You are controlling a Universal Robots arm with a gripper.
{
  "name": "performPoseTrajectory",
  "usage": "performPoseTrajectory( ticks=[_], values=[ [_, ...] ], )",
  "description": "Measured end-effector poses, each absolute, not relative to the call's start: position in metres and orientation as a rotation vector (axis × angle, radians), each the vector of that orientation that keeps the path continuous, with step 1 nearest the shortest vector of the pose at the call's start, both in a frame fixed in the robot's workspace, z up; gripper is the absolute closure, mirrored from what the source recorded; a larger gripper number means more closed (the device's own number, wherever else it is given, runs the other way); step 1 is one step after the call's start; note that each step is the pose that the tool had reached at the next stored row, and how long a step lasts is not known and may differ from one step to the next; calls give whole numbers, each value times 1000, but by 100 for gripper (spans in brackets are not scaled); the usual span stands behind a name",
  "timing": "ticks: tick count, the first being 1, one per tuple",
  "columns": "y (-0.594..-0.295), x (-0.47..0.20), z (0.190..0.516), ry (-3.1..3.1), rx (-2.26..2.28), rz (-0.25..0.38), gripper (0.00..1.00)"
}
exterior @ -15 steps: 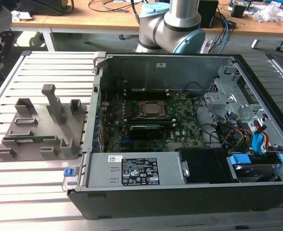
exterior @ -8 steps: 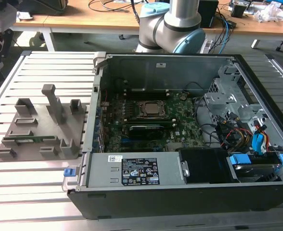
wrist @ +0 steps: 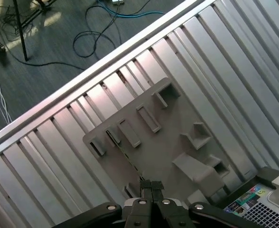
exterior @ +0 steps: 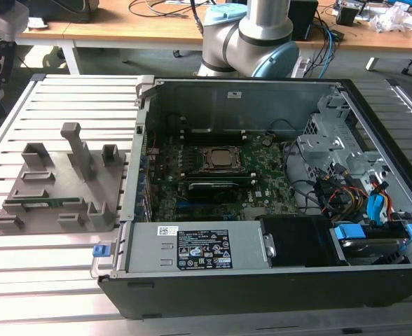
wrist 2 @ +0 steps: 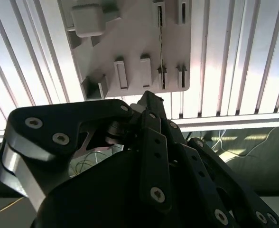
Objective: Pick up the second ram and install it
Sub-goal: 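Pick up the second ram and move it above second insertion slot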
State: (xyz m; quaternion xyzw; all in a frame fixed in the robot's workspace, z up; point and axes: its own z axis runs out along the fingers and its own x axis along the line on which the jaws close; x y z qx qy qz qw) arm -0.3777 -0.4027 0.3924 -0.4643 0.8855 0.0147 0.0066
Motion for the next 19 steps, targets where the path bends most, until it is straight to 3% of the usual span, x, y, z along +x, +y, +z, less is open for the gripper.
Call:
performPoseTrajectory(
  ticks=[19],
  values=[
    [-403, -378, 392, 2583, -1771, 48, 89]
  ],
)
